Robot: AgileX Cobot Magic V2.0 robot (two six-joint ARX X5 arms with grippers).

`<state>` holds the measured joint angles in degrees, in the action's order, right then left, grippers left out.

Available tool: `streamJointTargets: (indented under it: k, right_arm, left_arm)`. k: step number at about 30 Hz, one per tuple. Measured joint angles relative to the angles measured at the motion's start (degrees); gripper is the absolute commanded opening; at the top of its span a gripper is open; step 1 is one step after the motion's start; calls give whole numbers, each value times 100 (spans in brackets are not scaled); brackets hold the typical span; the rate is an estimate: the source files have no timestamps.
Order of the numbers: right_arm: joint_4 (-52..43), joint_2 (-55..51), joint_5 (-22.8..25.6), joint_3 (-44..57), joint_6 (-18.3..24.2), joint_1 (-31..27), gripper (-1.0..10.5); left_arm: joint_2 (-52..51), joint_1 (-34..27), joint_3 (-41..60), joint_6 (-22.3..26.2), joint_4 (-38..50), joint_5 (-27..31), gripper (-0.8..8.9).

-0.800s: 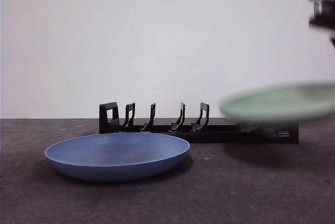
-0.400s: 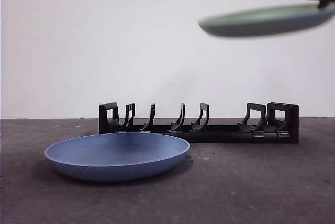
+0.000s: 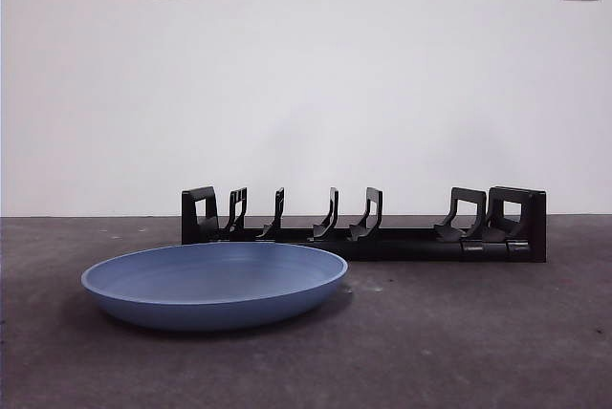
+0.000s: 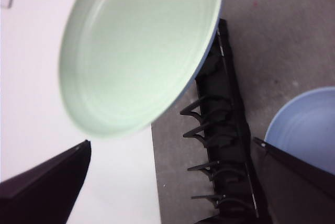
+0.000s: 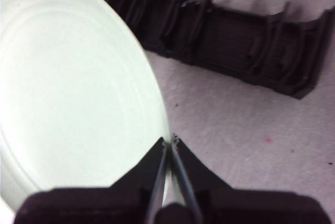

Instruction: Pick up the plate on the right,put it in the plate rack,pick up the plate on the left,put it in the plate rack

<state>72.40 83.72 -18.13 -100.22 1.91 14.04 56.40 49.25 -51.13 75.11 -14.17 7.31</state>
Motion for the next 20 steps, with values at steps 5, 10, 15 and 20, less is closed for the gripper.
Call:
streamJointTargets:
  k: [5,10,15,20]
  right_arm:
    - [24,7,7,0,-20,251,-13]
    - [118,77,9,0,-81,321,-13]
    - [129,94,17,0,-87,321,-12]
    - [125,94,50,0,-87,321,-13]
  left_arm:
    - [238,306,0,457,444,426,628]
    - [396,551,-4,1073,612,608,571]
    - [505,579,-4,1307,605,756,272]
    - [511,579,-4,1344,568,758,192]
